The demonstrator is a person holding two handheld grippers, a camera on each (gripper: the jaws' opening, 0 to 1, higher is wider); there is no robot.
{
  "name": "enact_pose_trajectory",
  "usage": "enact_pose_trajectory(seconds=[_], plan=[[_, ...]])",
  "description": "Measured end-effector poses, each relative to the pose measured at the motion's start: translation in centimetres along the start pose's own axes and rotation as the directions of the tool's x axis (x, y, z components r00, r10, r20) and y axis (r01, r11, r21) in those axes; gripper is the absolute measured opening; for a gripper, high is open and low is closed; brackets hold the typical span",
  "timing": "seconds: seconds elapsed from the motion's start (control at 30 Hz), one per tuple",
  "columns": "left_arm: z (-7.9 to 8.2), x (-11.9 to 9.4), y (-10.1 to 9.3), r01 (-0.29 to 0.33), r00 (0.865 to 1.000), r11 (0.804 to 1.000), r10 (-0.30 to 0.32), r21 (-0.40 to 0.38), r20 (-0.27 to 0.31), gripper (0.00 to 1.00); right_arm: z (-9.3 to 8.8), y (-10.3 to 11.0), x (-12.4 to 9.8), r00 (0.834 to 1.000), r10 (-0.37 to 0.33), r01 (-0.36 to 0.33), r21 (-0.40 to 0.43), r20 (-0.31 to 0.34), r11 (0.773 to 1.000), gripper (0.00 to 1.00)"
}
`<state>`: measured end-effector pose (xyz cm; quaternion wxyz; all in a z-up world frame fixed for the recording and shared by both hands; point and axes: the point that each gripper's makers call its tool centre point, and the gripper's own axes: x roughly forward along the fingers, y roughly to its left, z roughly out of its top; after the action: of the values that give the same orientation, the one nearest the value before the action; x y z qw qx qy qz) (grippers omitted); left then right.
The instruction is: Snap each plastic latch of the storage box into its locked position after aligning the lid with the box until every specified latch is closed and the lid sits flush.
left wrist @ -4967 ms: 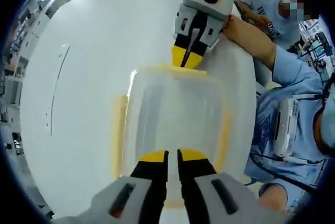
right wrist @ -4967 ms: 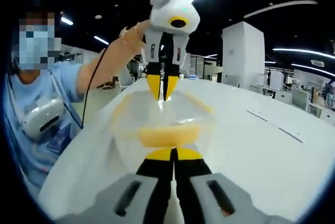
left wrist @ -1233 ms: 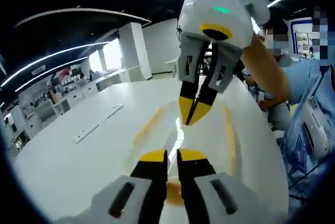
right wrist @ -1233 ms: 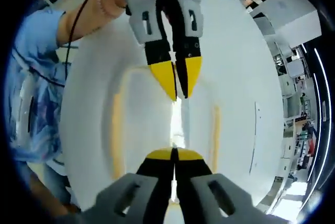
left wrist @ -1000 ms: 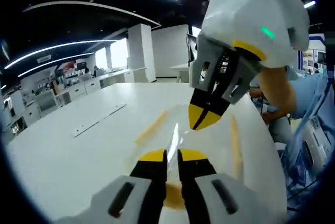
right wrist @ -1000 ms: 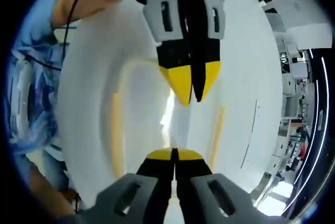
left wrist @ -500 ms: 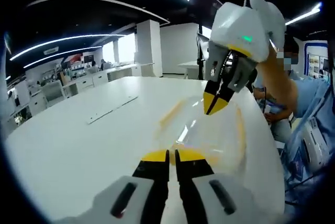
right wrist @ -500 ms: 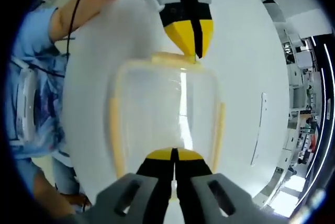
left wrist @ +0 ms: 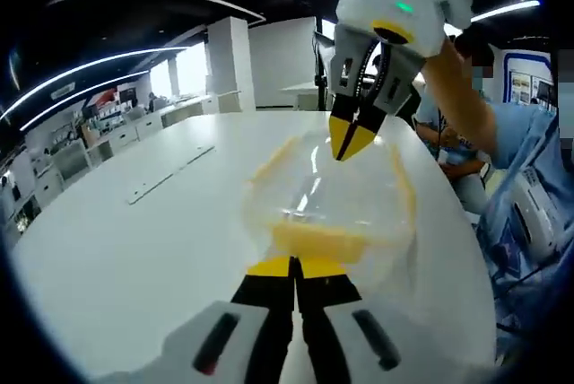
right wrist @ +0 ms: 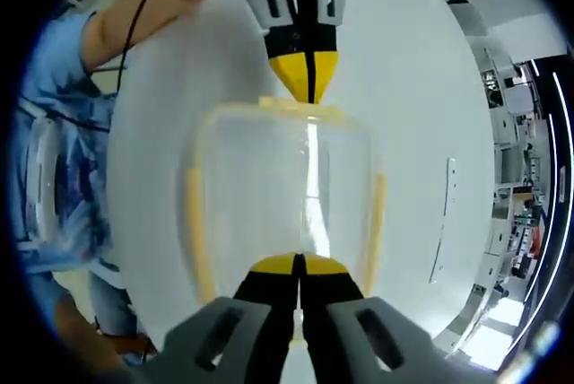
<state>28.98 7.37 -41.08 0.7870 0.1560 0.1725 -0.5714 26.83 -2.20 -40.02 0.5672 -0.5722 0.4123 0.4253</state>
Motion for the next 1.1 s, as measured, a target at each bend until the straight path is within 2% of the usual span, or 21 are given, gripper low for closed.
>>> enact_pose_trajectory(seconds=[0.13, 0.27, 0.4, 0.67, 0.9, 1.1], plan=[[0.0, 0.1, -0.3, 0.020, 1.000, 1.000, -0.020, 0.006, 0.009, 0.00, 0.0, 0.0, 0.1, 1.000, 0.001, -0.001, -0.005, 0.001, 1.000, 0.00], [-0.1, 0.1, -1.1, 0.038, 0.999, 0.998, -0.038, 0.057, 0.001, 0.00, 0.1, 0.1, 0.1, 1.000, 0.003, -0.003, -0.004, 0.001, 1.000, 0.00], [-0.1, -0.1, -1.1, 0.057, 0.998, 0.996, -0.058, 0.069, 0.018, 0.00, 0.1, 0.1, 0.0, 1.000, -0.004, 0.004, -0.001, 0.013, 1.000, 0.00], [0.1, -0.1, -1.1, 0.090, 0.995, 0.994, -0.093, 0.065, 0.042, 0.00, 0.2, 0.1, -0.1, 0.999, 0.008, -0.009, 0.013, 0.044, 1.000, 0.00], [0.2, -0.2, -1.3, 0.099, 0.994, 0.994, -0.101, 0.049, 0.051, 0.00, 0.3, 0.3, -0.1, 1.000, 0.001, -0.001, 0.010, 0.018, 1.000, 0.00], [0.3, -0.3, -1.2, 0.104, 0.993, 0.994, -0.105, 0.033, 0.055, 0.00, 0.2, 0.2, -0.2, 1.000, 0.005, -0.005, 0.022, 0.027, 1.000, 0.00]])
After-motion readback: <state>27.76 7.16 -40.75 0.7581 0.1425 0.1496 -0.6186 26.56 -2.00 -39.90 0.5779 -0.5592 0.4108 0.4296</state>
